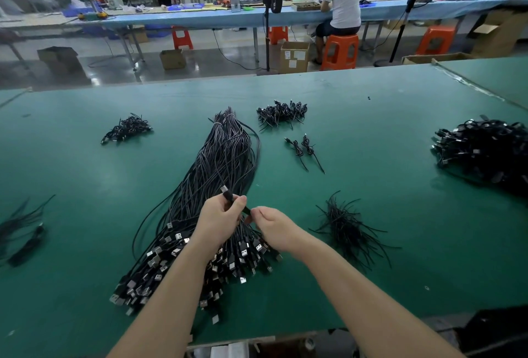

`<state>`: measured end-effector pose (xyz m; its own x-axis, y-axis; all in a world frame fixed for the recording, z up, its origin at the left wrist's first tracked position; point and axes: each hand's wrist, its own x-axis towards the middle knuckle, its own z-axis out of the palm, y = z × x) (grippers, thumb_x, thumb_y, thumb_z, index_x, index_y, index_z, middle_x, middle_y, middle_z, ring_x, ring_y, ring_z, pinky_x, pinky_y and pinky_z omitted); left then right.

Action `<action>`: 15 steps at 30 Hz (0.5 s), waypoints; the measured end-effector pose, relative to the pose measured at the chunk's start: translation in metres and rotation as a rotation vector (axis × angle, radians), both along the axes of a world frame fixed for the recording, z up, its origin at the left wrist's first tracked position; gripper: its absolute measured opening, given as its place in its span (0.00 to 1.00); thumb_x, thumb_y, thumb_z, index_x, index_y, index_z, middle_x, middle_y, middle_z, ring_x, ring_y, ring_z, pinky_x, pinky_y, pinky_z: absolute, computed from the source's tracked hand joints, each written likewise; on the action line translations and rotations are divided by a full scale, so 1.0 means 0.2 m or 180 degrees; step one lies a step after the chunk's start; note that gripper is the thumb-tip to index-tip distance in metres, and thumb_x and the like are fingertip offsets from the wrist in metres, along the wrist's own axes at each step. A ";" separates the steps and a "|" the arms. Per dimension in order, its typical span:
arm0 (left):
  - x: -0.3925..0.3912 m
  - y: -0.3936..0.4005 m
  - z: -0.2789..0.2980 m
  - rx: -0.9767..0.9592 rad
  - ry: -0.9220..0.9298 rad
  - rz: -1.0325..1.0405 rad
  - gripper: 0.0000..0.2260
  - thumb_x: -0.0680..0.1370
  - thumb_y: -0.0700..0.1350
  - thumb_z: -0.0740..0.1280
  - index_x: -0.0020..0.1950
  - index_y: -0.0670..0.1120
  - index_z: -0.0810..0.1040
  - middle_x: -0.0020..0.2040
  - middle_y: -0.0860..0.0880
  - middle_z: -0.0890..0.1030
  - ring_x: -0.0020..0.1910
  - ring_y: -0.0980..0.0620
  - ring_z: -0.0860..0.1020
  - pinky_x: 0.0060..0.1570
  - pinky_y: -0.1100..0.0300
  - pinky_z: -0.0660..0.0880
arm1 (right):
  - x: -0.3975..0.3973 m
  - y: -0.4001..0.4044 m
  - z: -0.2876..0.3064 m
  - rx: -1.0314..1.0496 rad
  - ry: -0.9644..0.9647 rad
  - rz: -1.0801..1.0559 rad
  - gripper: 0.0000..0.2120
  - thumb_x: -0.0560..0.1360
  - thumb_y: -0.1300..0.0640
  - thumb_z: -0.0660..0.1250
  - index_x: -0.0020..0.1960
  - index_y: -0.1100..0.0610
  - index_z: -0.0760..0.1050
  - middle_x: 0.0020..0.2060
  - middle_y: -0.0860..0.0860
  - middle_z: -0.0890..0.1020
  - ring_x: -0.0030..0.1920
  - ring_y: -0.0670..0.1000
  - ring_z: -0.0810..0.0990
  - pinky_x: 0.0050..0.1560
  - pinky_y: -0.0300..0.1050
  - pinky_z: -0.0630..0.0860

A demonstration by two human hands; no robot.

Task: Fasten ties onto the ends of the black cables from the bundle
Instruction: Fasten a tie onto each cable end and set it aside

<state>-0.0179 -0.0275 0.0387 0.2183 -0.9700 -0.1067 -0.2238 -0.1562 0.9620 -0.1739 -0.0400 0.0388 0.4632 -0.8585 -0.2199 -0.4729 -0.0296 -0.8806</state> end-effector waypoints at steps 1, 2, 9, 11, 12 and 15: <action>0.00 0.00 -0.01 0.0006 -0.0019 -0.0039 0.08 0.82 0.46 0.67 0.47 0.43 0.81 0.28 0.53 0.75 0.27 0.54 0.69 0.31 0.57 0.67 | -0.01 -0.01 -0.01 0.0269 -0.0195 -0.0004 0.17 0.86 0.49 0.52 0.42 0.54 0.68 0.33 0.47 0.69 0.31 0.46 0.67 0.36 0.43 0.66; 0.00 -0.01 -0.02 0.0009 -0.0038 -0.0077 0.07 0.82 0.46 0.67 0.47 0.44 0.81 0.29 0.53 0.75 0.28 0.53 0.70 0.32 0.56 0.68 | -0.01 -0.01 -0.01 0.0497 -0.0365 0.0011 0.17 0.86 0.51 0.52 0.41 0.54 0.66 0.32 0.46 0.67 0.29 0.45 0.65 0.33 0.41 0.65; -0.02 -0.04 -0.07 0.0046 -0.0319 -0.0229 0.06 0.82 0.44 0.66 0.47 0.46 0.80 0.28 0.55 0.75 0.28 0.55 0.70 0.32 0.57 0.68 | -0.02 -0.01 -0.06 0.0694 -0.0356 0.0113 0.15 0.87 0.52 0.51 0.43 0.54 0.64 0.33 0.48 0.67 0.28 0.47 0.64 0.29 0.42 0.63; -0.02 -0.05 -0.09 0.0101 -0.0401 -0.0225 0.06 0.82 0.44 0.66 0.47 0.46 0.80 0.28 0.55 0.75 0.27 0.55 0.70 0.32 0.57 0.68 | -0.02 -0.02 -0.07 0.0348 0.0082 0.0120 0.15 0.86 0.51 0.51 0.42 0.53 0.66 0.34 0.48 0.69 0.31 0.47 0.66 0.31 0.42 0.65; -0.03 -0.05 -0.10 0.0145 -0.0315 -0.0202 0.06 0.82 0.44 0.66 0.48 0.46 0.80 0.29 0.54 0.75 0.27 0.56 0.70 0.31 0.58 0.68 | -0.02 -0.03 -0.08 0.0154 0.0275 0.0102 0.15 0.86 0.51 0.51 0.43 0.52 0.66 0.35 0.48 0.71 0.32 0.47 0.67 0.33 0.43 0.66; -0.08 -0.07 -0.10 0.0388 0.0703 0.0103 0.07 0.82 0.45 0.68 0.52 0.42 0.78 0.37 0.48 0.78 0.26 0.57 0.69 0.27 0.62 0.68 | -0.01 -0.05 -0.14 -0.0290 0.0496 -0.0226 0.13 0.86 0.53 0.51 0.48 0.55 0.70 0.38 0.50 0.75 0.36 0.49 0.70 0.35 0.45 0.66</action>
